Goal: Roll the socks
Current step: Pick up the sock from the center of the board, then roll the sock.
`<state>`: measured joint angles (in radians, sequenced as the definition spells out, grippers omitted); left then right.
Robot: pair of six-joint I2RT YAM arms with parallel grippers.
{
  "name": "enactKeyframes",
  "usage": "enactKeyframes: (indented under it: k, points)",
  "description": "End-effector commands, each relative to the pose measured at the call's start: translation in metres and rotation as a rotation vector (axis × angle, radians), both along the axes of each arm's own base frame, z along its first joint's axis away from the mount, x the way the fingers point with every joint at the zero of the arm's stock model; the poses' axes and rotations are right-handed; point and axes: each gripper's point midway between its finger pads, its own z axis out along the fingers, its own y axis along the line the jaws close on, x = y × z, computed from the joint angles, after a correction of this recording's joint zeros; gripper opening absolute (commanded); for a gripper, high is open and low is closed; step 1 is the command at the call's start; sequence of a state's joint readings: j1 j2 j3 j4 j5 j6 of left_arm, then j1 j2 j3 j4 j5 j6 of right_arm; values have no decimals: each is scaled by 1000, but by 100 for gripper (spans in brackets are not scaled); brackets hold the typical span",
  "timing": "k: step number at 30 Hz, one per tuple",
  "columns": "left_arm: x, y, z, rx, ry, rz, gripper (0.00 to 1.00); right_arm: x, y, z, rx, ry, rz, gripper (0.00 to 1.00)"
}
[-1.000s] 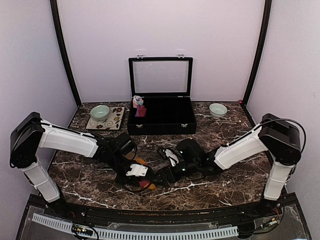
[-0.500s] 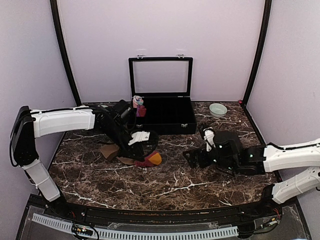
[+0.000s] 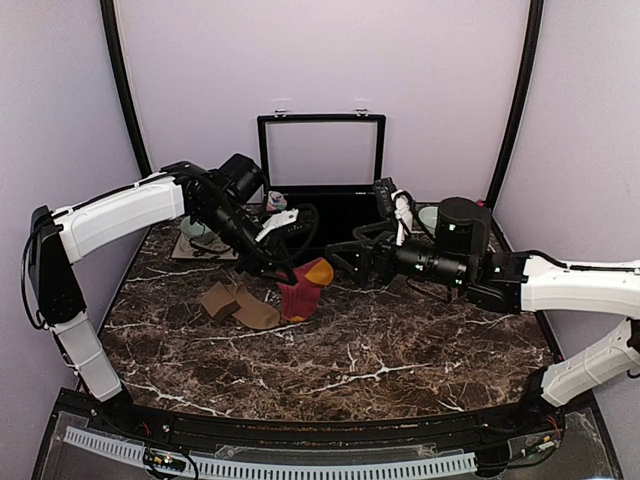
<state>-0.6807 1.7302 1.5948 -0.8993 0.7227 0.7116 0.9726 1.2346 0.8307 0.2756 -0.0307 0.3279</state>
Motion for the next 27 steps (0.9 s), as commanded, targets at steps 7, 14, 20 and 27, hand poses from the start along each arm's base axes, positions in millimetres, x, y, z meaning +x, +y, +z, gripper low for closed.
enactKeyframes:
  k: [7,14,20,27]
  points:
    - [-40,6,37,-58,170,-86,0,-32,66,24,86,-29,356,87]
    - [-58,9,48,-98,265,-131,0,-53,86,26,93,-23,447,65]
    - [-67,11,61,-128,310,-150,0,-61,87,19,81,-7,433,51]
    - [-79,13,80,-176,404,-184,0,-75,96,20,17,-44,427,42]
